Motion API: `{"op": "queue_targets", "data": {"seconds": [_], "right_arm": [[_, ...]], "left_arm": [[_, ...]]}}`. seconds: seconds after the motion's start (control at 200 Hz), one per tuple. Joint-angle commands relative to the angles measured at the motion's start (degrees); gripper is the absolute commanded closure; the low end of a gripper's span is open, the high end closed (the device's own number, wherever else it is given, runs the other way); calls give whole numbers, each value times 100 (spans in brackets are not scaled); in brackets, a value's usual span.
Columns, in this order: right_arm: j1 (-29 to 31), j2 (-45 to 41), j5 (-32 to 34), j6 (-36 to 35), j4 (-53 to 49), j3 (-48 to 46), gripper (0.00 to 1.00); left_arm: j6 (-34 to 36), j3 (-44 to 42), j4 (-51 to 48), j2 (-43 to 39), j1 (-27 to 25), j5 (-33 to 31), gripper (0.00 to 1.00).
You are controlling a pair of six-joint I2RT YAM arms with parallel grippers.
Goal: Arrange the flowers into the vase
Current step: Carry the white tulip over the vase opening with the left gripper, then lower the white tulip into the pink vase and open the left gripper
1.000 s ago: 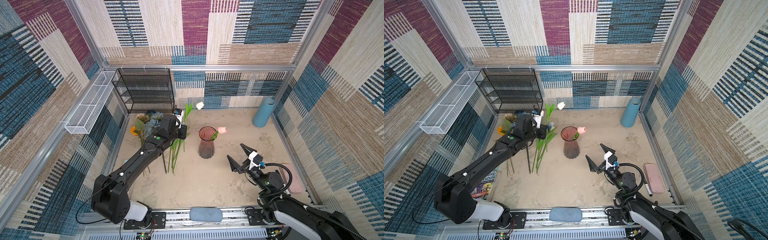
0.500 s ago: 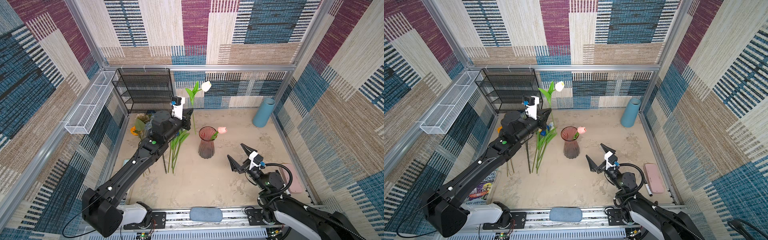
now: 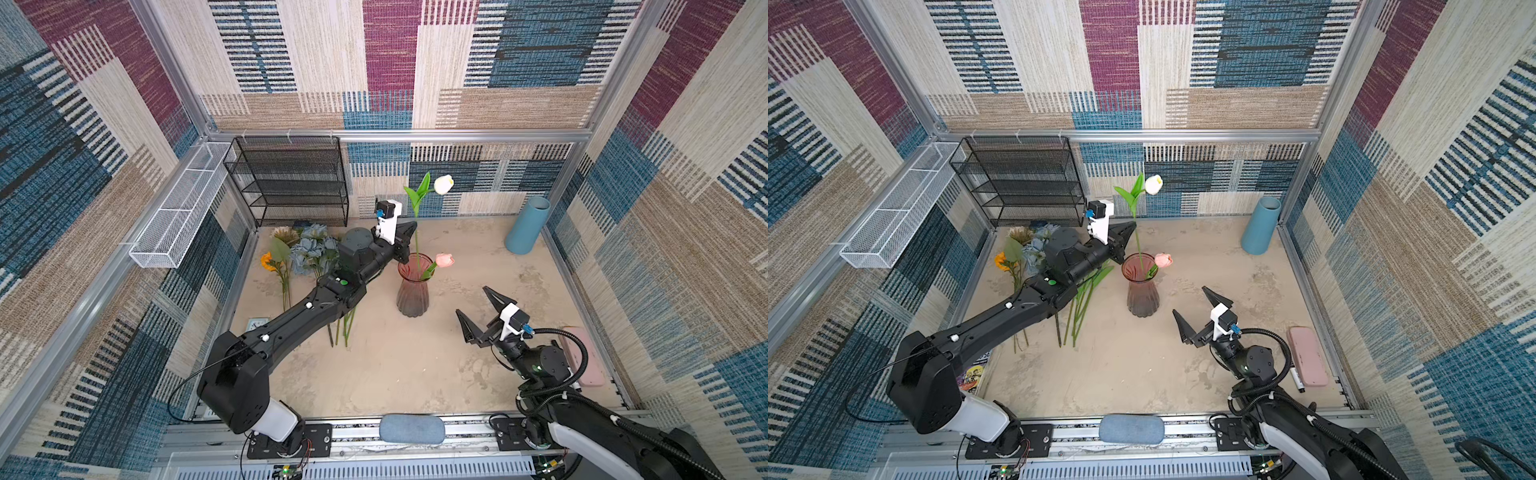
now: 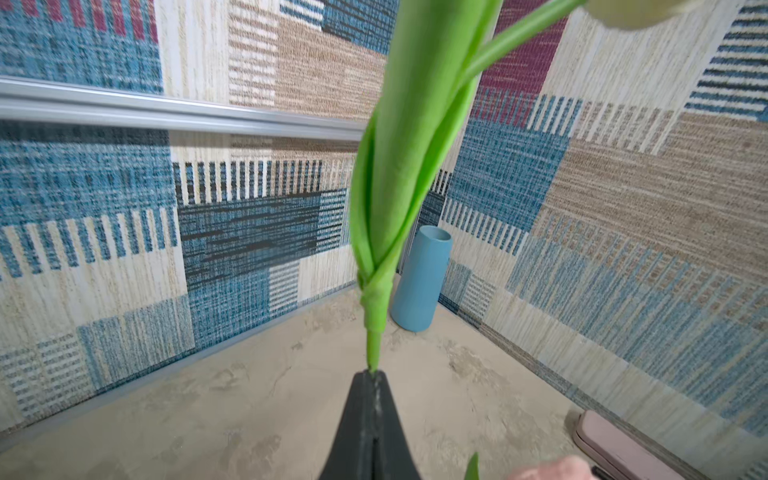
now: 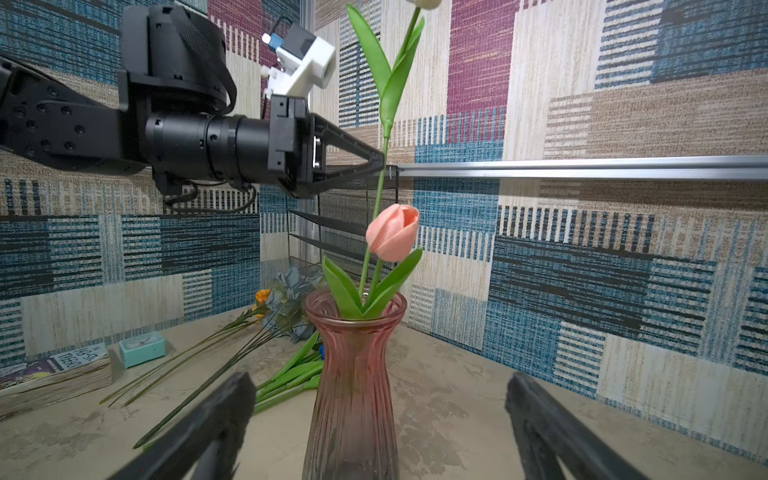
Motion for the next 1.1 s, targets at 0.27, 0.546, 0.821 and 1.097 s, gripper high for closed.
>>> {"op": "queue_targets", "data": {"seconds": [0.27,0.546,0.821,1.097], "right_arm": [[5,58,-122,15,-32,10,2],[5,164,-111,-2,-8,30,2],[5,254,-78,-20,-4,52,2],[5,246,-69,-27,-11,48,2]], "left_arm": [[123,-906,684,-203,-75,51,100],[205,-1195,635,-154,-121,183,100],[366,-1188,371,-12,-130,467,94],[623,-996,-610,-135,-139,476,68]]}}
